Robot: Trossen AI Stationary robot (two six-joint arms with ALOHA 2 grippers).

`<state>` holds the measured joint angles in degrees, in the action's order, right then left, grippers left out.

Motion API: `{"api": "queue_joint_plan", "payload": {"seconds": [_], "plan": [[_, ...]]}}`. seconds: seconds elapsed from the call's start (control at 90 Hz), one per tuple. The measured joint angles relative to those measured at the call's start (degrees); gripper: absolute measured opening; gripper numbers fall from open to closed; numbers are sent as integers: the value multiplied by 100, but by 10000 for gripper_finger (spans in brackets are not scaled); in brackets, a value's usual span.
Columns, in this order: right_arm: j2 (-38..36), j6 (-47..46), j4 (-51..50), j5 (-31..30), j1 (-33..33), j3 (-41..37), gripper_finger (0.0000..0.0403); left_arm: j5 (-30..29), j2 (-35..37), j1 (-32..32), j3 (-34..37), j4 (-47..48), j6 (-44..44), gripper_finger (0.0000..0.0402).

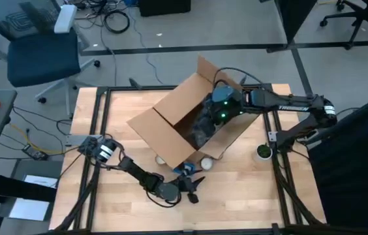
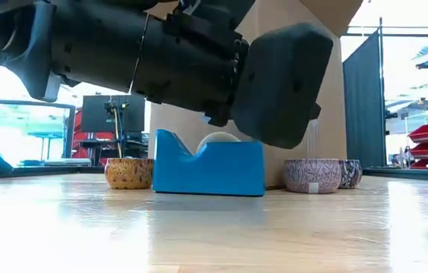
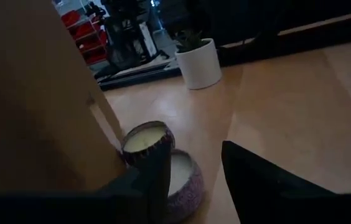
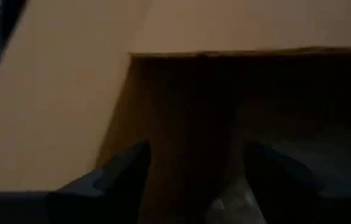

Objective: Wrap mug
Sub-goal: Put the wrapped purple mug into the box

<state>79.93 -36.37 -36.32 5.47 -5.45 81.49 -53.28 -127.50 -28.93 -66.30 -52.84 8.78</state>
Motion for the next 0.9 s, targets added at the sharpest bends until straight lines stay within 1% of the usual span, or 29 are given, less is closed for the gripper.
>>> {"api": "queue_joint_plan", "payload": {"seconds": [0.078,0.322,0.4,0.456,0.578,0.667,0.756,0.9], "plan": [[-169,-3,59,-121,0,0,212,-7,0,-2,0,11,0,129],[-561,3,25,-803,-2,0,197,-29,0,0,0,7,-2,129],[-601,0,-271,-1058,-2,7,194,-51,0,0,0,5,-15,129],[-594,-31,-678,-1172,-2,7,191,-84,0,0,0,6,-15,129],[-410,-112,-1570,-1207,-2,4,184,-91,0,4,0,3,-20,129],[-234,-145,-1891,-1353,31,-9,178,-105,0,4,0,3,-19,129],[6,-154,-1890,-1561,101,-20,173,-111,0,6,0,-4,-17,129],[542,-160,-1612,-1958,201,-17,164,-131,0,37,0,2,-17,129]]}}
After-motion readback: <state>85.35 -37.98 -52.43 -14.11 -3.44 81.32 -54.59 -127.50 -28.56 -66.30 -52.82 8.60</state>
